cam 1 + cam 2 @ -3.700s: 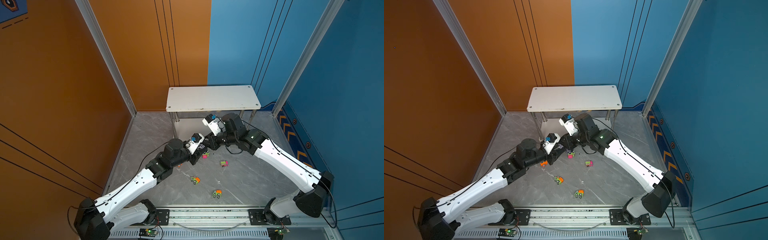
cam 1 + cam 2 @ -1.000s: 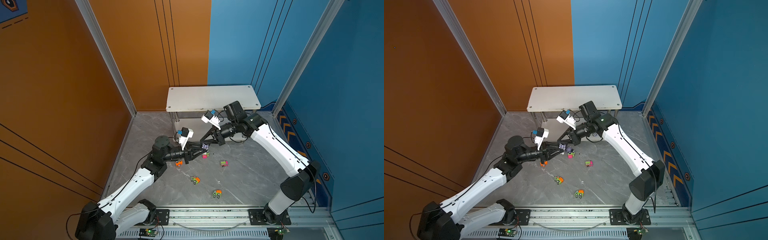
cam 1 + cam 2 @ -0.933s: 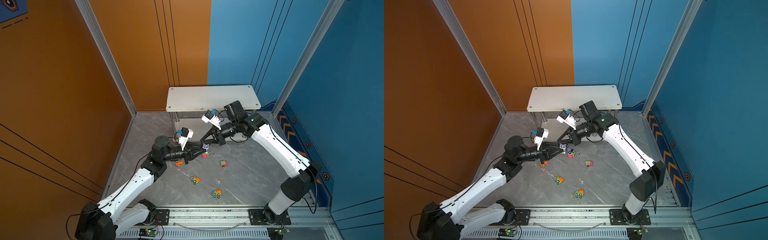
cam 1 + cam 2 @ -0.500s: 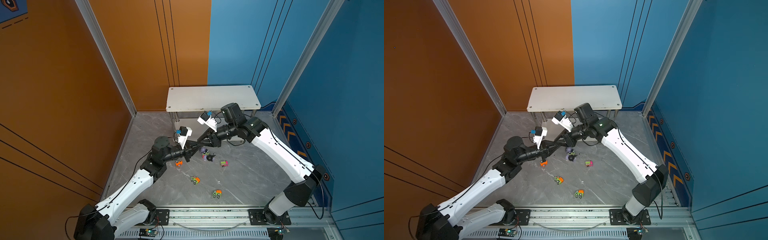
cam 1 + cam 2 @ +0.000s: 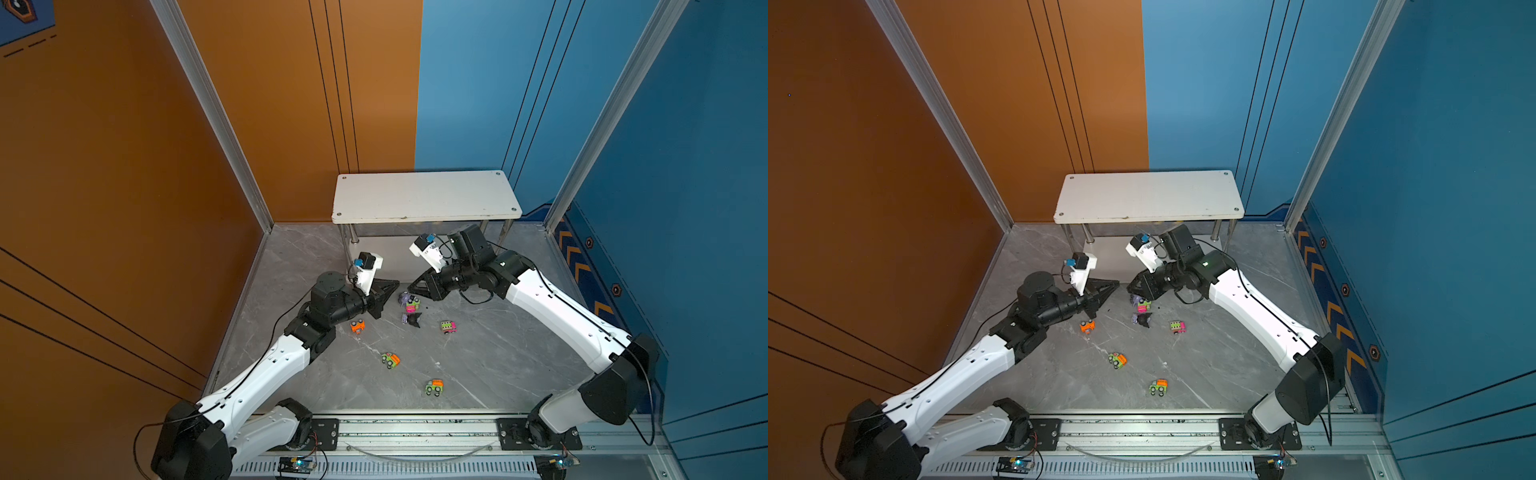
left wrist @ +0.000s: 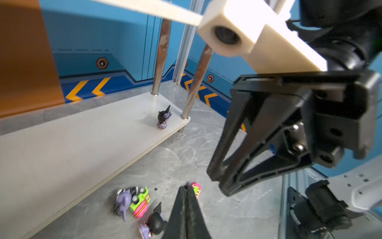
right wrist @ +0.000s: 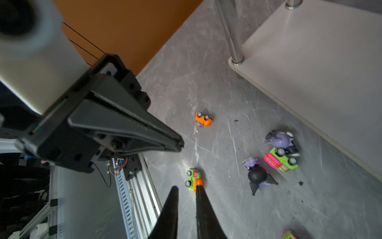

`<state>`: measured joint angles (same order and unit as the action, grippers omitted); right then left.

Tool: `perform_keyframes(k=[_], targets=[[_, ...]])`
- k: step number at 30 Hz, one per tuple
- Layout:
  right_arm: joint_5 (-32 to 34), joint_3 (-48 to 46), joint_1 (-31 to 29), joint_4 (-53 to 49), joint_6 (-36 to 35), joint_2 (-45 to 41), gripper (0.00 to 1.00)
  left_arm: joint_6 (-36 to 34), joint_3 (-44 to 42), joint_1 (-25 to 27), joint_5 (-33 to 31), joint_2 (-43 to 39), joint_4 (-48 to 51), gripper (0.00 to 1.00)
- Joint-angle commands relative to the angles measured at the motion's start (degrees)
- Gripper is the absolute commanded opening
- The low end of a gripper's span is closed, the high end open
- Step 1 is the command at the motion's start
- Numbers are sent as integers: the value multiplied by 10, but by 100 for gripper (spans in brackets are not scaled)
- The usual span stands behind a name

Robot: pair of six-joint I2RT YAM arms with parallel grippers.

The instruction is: Place and organize the plastic toys onto the shelf

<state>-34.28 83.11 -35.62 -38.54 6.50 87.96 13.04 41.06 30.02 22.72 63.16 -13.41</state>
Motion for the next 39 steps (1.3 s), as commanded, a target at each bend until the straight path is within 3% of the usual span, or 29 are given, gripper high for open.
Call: perform_keyframes(k=[1,5,8,10,11,12,13,15,17,19,24,28,39], targets=[[47,-41,13,-10,33,22,26,-26,11,9,-71,59,66,13],[106,-82,2,-7,30,52,40,-4,32,7,-67,146,57,3],[114,-114,-5,25,44,79,55,21,41,1,-48,200,30,4],[98,-132,-3,53,58,98,55,25,43,2,-36,222,18,21],[97,-140,1,67,66,107,51,24,42,5,-36,228,17,42],[95,-147,5,79,72,117,43,22,40,8,-41,232,18,50],[92,-151,10,88,78,124,33,21,37,9,-43,234,19,53],[85,-151,18,96,84,142,26,19,27,9,-50,233,22,56],[91,-146,17,101,88,158,27,17,19,10,-58,228,25,58],[95,-140,11,108,88,170,40,16,13,9,-70,224,29,58],[171,-122,-29,115,37,179,62,19,9,4,-76,223,25,58],[237,-102,-58,117,-12,189,65,22,12,1,-70,224,22,58],[245,-77,-57,136,-29,235,68,25,6,-9,-66,217,24,58]])
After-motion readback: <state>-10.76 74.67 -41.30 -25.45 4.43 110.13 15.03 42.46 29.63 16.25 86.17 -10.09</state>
